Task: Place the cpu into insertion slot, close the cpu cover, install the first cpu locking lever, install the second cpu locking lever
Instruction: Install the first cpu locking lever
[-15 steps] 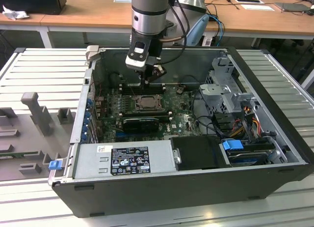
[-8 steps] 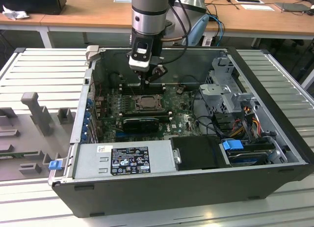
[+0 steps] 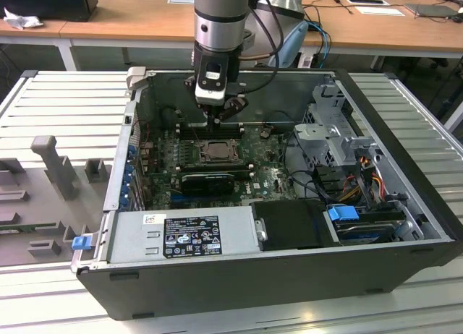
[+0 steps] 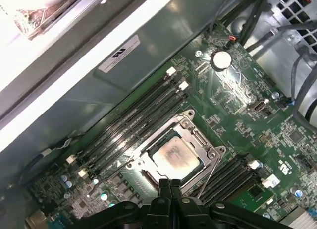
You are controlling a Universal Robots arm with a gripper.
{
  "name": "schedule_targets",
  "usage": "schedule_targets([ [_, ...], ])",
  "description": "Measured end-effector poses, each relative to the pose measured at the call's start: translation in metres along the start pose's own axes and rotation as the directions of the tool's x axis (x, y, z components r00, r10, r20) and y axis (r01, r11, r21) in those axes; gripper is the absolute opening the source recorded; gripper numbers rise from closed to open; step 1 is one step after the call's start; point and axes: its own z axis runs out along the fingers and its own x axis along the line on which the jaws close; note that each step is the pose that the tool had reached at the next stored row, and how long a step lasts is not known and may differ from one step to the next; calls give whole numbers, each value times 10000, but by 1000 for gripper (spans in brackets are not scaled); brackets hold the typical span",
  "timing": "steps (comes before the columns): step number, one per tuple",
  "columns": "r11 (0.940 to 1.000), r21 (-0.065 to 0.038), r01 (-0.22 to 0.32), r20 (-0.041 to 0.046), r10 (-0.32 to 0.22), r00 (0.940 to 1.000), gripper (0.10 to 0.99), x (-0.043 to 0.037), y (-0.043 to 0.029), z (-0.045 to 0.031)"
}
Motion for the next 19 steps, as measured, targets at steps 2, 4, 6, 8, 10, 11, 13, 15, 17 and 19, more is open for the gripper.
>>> schedule_targets([
  [2,9996,8,280,-2,-280,9996,106,0,0,0],
  [4,9980,17,624,-4,-624,9980,106,0,0,0],
  [6,9962,27,866,-5,-866,9962,106,0,0,-6],
  [8,9952,15,973,11,-974,9952,106,1,1,-47],
  [10,9945,-8,1050,47,-1050,9945,106,3,1,-112],
  [11,9940,-19,1097,63,-1097,9939,106,3,1,-117],
  [13,9908,-28,1352,79,-1351,9908,106,3,1,-116],
  [15,9844,-25,1760,93,-1760,9844,106,3,1,-117],
  [17,9762,-38,2168,128,-2167,9762,106,4,0,-117],
  [19,9678,-62,2517,197,-2515,9676,106,3,0,-117],
])
